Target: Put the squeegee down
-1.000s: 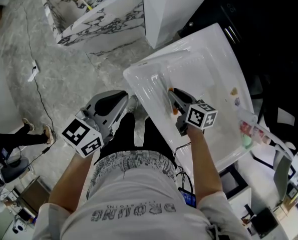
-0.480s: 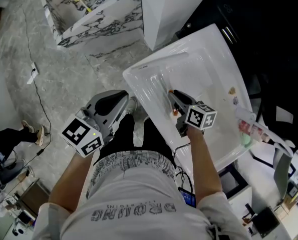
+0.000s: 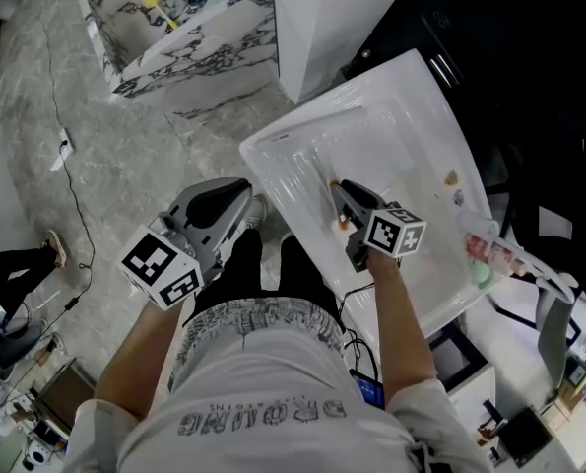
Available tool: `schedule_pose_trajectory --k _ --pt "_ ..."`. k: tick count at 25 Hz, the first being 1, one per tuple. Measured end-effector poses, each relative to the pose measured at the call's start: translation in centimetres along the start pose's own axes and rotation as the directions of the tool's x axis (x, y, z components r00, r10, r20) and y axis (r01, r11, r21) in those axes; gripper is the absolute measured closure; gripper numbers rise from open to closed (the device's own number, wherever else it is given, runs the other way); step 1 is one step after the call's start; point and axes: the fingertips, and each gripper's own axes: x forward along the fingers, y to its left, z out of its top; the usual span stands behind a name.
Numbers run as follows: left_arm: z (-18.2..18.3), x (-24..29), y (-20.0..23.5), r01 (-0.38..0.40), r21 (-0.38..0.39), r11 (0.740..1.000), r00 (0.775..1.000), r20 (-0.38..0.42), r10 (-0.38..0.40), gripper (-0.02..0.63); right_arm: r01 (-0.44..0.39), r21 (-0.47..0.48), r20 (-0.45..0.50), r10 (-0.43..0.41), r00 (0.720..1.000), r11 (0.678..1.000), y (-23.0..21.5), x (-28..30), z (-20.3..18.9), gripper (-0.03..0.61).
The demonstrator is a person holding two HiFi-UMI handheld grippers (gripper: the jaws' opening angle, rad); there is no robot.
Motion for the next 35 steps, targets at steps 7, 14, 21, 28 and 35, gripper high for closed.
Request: schedule_pose_trajectory --k 7,14,21,28,35 --pt "0.7 0.2 -0.1 0.014 0.008 1.0 1.0 0.008 -0.014 0.577 0.012 0.003 0.009 -0.012 1.0 1.0 0.0 -0.4 0.4 0.456" --pt "1.0 0.5 -0.1 0.027 0.009 1.0 1.0 0.012 -0.027 0.577 0.022 0.005 0.018 -0.022 1.0 1.0 0.0 -0.5 0.7 0.457" --pt "1.7 0.6 0.2 0.037 0.014 0.999 0.999 0.02 -0.037 0.577 0.026 0.0 0.032 -0.026 0.999 1.0 0.4 -0.7 1.4 0.459" --pt "2.8 0.8 0.0 0.061 0.028 0.998 0.997 0.036 -0.062 0.577 0.011 -0.005 0.066 -0.011 0.998 1.0 2.0 -1.7 2.4 0.462" --pt "3.9 0.9 -0.1 0.102 0.042 0.994 0.993 0.052 -0.104 0.577 0.017 -0.03 0.126 -0.013 0.992 0.999 4.2 -3.0 4.4 0.471"
